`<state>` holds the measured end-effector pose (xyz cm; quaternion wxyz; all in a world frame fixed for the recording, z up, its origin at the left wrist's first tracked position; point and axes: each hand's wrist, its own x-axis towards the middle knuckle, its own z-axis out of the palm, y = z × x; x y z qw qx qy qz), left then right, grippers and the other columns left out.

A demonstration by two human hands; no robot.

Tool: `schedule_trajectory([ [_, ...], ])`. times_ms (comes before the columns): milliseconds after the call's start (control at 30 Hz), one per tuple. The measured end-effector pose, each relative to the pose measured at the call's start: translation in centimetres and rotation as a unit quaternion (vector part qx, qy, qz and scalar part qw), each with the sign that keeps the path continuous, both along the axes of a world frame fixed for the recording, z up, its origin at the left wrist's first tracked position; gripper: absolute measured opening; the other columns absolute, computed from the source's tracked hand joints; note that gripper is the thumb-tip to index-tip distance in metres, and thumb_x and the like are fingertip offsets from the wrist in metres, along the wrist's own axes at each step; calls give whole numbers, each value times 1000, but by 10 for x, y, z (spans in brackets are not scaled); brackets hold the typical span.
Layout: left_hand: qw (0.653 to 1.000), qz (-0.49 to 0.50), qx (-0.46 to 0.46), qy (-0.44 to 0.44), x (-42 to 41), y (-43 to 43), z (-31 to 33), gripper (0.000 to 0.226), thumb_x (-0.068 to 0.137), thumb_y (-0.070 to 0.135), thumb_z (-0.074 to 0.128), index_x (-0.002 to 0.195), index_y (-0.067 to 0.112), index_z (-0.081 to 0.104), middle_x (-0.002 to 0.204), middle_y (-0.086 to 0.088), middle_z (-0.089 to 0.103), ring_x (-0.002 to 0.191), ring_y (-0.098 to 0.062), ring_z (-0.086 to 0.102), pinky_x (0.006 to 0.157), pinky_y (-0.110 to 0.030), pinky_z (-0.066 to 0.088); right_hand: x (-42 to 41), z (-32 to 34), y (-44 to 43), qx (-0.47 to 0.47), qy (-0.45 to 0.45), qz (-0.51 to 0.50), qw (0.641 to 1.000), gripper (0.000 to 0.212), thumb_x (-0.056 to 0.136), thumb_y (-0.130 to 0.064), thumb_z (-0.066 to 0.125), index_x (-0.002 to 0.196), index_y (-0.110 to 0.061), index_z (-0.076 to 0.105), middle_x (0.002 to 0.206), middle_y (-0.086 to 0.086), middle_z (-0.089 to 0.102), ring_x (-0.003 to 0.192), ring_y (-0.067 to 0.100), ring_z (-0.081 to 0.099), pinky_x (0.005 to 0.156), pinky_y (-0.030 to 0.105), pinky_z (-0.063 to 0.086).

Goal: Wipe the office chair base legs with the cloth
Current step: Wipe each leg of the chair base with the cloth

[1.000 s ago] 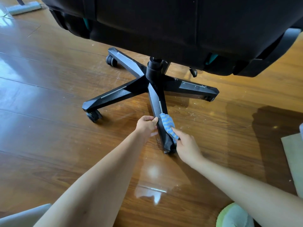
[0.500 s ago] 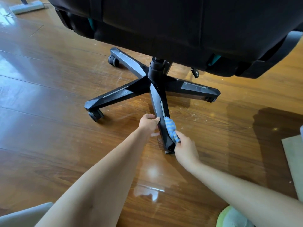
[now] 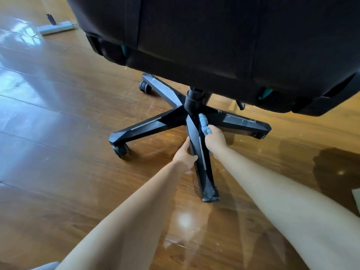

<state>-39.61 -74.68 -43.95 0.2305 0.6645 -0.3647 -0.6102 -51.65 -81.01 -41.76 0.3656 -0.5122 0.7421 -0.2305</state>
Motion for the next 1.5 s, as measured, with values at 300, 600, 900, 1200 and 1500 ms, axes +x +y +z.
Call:
schedule_trajectory([
  [300, 999, 11, 29, 12, -3, -6, -9, 92, 105, 6, 60, 158, 65, 14, 157, -2, 51, 123, -33, 66, 69, -44, 68, -23, -12, 20, 3, 23, 49, 999, 49, 91, 3, 38, 129, -16, 64, 112, 6, 68, 91, 24, 63, 74, 34, 50],
  [600, 999, -32, -20, 33, 6, -3, -9, 87, 106, 9, 55, 163, 55, 9, 150, 3, 56, 110, -24, 69, 61, -29, 62, 8, -17, 49, -116, 121, 67, 984, 66, 94, 4, 45, 155, -23, 41, 159, -3, 42, 142, 22, 44, 109, 34, 41],
  [900, 976, 126, 79, 158, -6, 36, -25, 52, 100, 55, 63, 131, 14, 58, 117, -7, 69, 100, -28, 73, 66, -31, 62, 5, -5, -1, -168, 320, 305, 881, 67, 97, 0, 45, 161, -13, 25, 167, 3, 24, 154, 19, 21, 120, 38, 33],
  [1200, 967, 121, 123, 185, 7, 57, -28, 50, 92, 61, 71, 103, 13, 72, 77, -7, 73, 78, -24, 77, 72, -36, 67, 20, 3, -1, -215, 461, 437, 742, 53, 102, -8, 44, 154, -4, 36, 160, 13, 36, 152, 26, 25, 119, 39, 36],
  [1500, 956, 106, 151, 227, 0, 57, -29, 46, 88, 34, 66, 127, 9, 63, 122, -10, 65, 101, -26, 69, 71, -33, 61, 67, 23, -20, -147, 570, 511, 626, 31, 96, -21, 47, 115, -18, 71, 119, 2, 67, 116, 24, 52, 99, 37, 44],
])
